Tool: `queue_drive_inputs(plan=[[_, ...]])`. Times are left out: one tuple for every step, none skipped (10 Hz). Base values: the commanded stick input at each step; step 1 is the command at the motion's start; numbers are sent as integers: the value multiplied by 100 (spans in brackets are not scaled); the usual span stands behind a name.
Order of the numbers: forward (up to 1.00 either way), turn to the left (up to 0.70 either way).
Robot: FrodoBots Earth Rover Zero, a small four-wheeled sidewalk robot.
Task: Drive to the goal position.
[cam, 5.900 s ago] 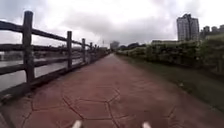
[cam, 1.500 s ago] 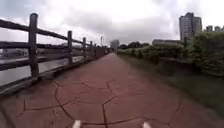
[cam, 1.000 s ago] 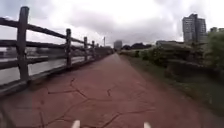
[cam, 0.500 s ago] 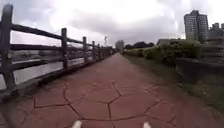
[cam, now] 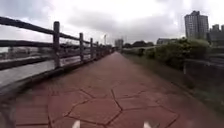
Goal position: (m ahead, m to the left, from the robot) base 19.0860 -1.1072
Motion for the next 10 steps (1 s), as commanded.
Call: queue_drive_inputs(plan=[[85,-24],[85,-24],[85,-24],[85,-24],[85,-24],[85,-24],[85,-24],[85,-24],[85,-7],[85,10]])
